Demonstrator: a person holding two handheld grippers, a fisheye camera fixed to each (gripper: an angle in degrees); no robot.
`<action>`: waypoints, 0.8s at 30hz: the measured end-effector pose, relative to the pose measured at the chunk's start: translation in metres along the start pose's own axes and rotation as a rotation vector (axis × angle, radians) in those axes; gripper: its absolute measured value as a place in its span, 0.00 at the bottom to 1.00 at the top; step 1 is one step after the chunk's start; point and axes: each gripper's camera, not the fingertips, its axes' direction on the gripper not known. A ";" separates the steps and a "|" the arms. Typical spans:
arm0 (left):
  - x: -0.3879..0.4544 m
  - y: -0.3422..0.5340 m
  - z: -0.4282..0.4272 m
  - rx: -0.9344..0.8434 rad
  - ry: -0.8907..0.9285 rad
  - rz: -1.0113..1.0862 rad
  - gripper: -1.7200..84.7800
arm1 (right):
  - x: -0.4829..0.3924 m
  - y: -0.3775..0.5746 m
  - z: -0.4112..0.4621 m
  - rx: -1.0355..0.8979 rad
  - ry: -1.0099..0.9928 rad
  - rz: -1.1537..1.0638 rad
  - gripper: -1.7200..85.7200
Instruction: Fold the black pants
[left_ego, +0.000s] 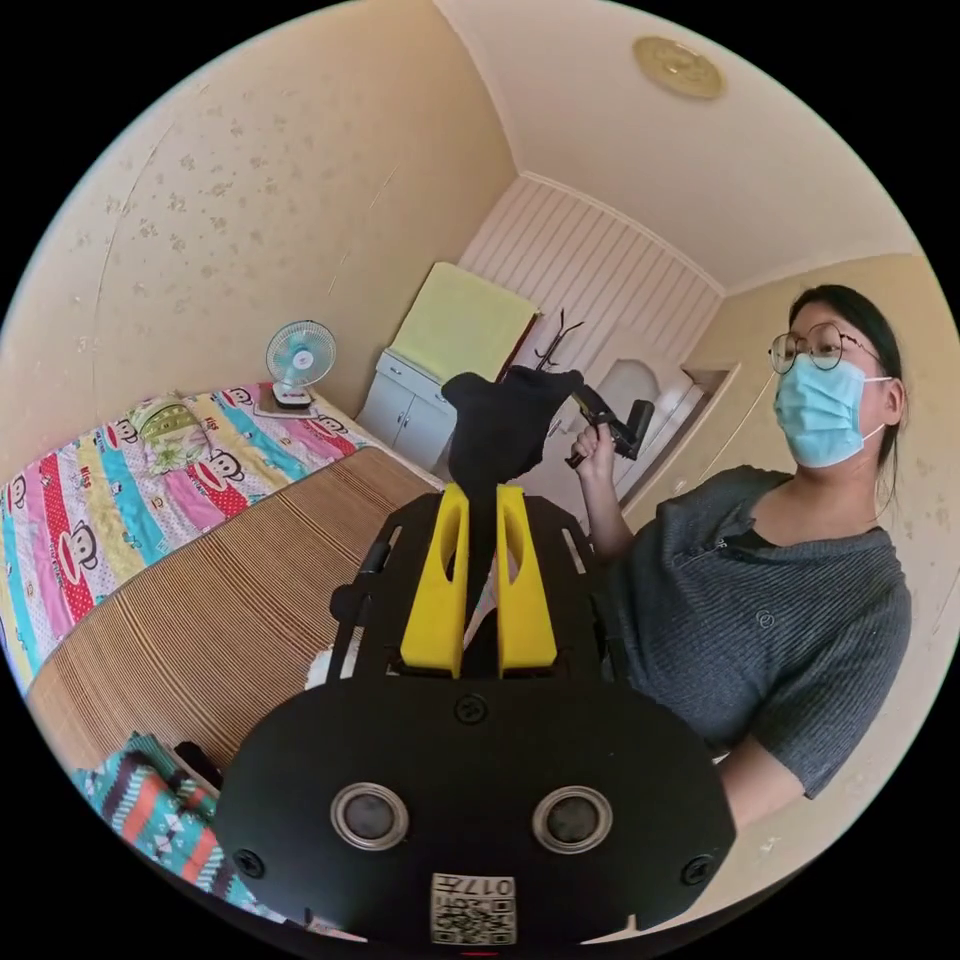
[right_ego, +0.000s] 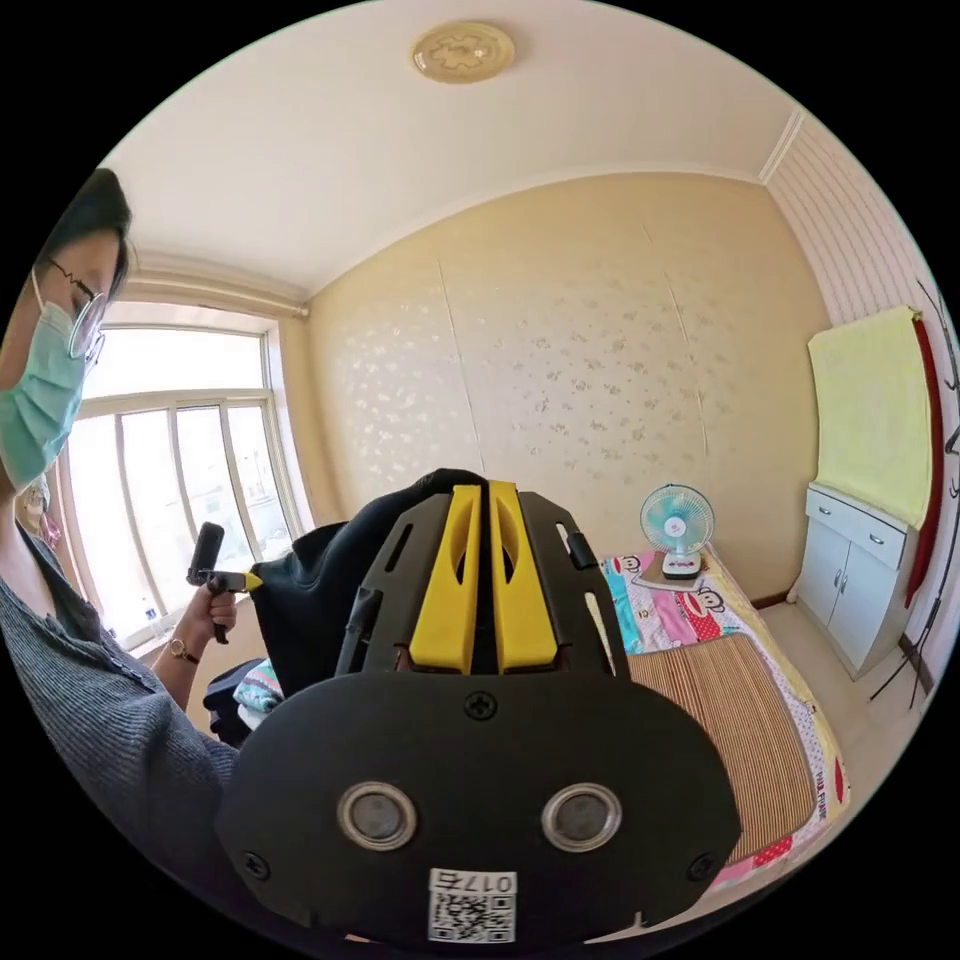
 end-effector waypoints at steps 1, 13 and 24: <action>0.010 -0.003 0.002 0.029 -0.016 0.018 0.07 | 0.002 -0.011 -0.010 0.046 0.017 -0.005 0.04; -0.141 -0.153 0.103 -0.077 -0.264 -0.235 0.08 | 0.149 -0.071 0.303 -0.576 0.261 0.054 0.04; -0.413 0.007 0.220 -0.294 -0.514 -0.903 0.09 | 0.259 0.197 0.548 -1.427 0.117 0.057 0.03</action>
